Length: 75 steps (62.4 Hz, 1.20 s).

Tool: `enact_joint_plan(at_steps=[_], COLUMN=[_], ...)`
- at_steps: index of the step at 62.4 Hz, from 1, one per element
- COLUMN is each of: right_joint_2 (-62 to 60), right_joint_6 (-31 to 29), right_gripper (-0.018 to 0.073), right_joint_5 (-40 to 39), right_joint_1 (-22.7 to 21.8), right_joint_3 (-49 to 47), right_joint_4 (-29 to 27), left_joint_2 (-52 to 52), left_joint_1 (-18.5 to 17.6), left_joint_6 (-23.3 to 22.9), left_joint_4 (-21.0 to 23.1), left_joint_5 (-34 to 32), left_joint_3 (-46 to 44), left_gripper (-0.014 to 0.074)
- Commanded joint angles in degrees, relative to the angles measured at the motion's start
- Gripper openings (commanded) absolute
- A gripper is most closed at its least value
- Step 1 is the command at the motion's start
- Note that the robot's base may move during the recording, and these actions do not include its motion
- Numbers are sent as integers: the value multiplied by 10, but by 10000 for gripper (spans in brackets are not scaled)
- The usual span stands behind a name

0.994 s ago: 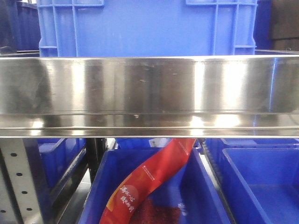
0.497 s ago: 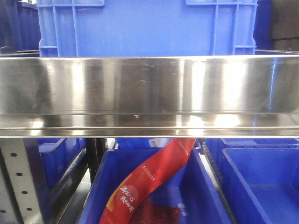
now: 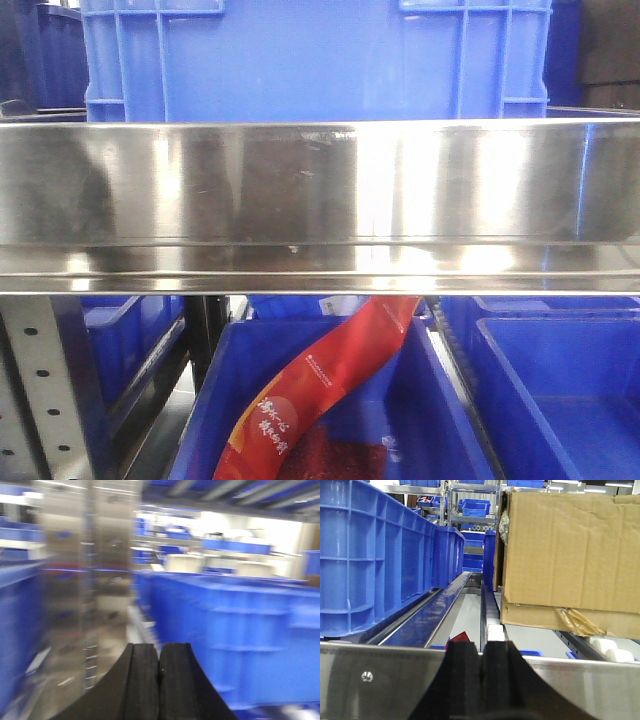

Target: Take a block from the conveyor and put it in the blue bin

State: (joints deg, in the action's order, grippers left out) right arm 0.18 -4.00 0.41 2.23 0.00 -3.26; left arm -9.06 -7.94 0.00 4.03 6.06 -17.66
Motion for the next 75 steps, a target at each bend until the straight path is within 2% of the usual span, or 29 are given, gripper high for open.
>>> enact_joint_plan(at_steps=[1, 7, 12, 15, 22, 29, 32, 75], right_joint_2=[-2, -2, -2, -2, -2, -2, -2, -2], right_joint_6=[0, 0, 0, 0, 0, 0, 0, 0], right_gripper=[-162, -162, -162, -162, -162, -162, -162, -162], right_joint_5=[-8, -8, -8, -8, -8, -8, -8, -8], right_joint_1=[-3, -3, -3, -3, -3, -3, -3, -3], right_joint_3=[0, 0, 0, 0, 0, 0, 0, 0], right_joint_4=[4, 4, 4, 4, 4, 4, 4, 4], left_joint_2=[35, 72, 91, 91, 91, 91, 91, 91], left_joint_1=[49, 88, 102, 102, 87, 75, 75, 75], left_joint_6=[0, 0, 0, 0, -6, -34, -39, -39], left_joint_4=[1, -22, -40, -54, -55, -69, -69, -69], left_joint_5=[-17, -26, -24, -25, -33, -89, -73, -70], left_joint_3=[40, 80, 109, 132, 164, 177, 177, 177], left_gripper=[-111, -111, -111, -111, -111, -111, -111, -111])
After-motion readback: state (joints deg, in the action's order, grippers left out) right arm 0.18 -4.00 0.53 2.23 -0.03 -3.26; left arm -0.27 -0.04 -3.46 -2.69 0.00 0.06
